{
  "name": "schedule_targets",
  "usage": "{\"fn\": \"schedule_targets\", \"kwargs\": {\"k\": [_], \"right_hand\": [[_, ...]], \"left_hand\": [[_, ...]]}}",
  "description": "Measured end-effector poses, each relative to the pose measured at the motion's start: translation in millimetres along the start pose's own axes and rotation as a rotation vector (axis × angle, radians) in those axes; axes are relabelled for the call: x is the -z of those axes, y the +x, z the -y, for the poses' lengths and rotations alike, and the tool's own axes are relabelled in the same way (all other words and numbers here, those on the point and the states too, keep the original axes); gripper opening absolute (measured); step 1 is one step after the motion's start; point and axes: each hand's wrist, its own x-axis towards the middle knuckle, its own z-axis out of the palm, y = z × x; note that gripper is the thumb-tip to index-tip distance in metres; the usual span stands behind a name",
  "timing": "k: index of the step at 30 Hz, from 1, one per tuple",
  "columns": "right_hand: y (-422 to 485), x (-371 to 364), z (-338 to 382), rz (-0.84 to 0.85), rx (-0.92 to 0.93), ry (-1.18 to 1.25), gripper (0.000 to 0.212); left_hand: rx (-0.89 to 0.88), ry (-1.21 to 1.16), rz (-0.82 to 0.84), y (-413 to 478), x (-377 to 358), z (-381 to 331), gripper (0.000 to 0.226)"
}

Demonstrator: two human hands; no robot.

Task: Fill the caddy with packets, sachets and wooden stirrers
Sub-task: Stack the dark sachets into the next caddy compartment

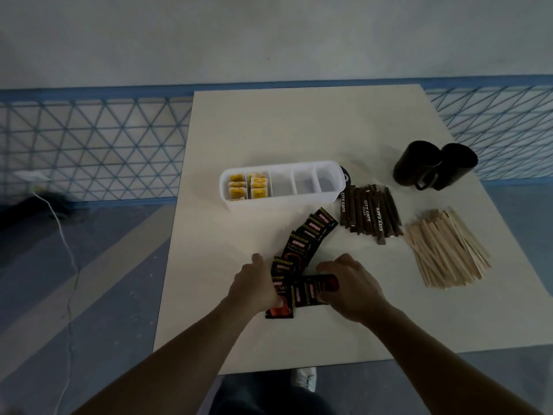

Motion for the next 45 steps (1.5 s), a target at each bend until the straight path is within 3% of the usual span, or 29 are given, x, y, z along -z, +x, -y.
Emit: {"fn": "schedule_targets", "kwargs": {"k": [6, 14, 17, 19, 25, 30, 34, 37, 41, 45], "right_hand": [[1.5, -9.9, 2.9, -0.025, 0.109, -0.116, 0.053], [2.6, -19.4, 12.8, 0.01, 0.163, -0.124, 0.051], [1.7, -21.5, 18.5, 0.007, 0.164, -0.108, 0.034], [0.6, -23.3, 21.4, 0.0, 0.167, -0.105, 0.023], [0.3, -23.6, 17.6, 0.022, 0.115, -0.046, 0.041], [0.0, -24.4, 17.4, 0.011, 0.122, -0.062, 0.025], [1.0, -13.0, 16.6, 0.047, 0.027, 0.073, 0.018], [4.7, 2.1, 15.7, 0.092, -0.04, 0.185, 0.017], [11.3, 23.8, 25.0, 0.139, 0.011, 0.441, 0.014], [19.9, 33.4, 41.0, 0.058, 0.017, 0.628, 0.032]], "left_hand": [[0.008, -0.074, -0.158, -6.7, -25.7, 6.8, 0.064], [-0.016, -0.196, -0.232, -11.6, -38.5, 13.0, 0.031], [-0.079, -0.235, -0.262, -16.3, -42.7, 9.7, 0.014], [-0.101, -0.254, -0.282, -19.4, -43.7, 7.9, 0.013], [-0.117, -0.291, -0.303, -20.2, -44.2, 11.4, 0.019], [-0.103, -0.359, -0.305, -20.2, -46.4, 15.5, 0.028], [-0.087, -0.355, -0.242, -21.7, -36.8, 16.4, 0.009], [-0.059, -0.349, -0.198, -19.4, -25.0, 18.4, 0.014], [-0.082, -0.385, -0.196, -17.0, -4.7, 15.1, 0.012], [-0.138, -0.56, -0.182, -18.3, 13.9, 5.0, 0.012]]}}
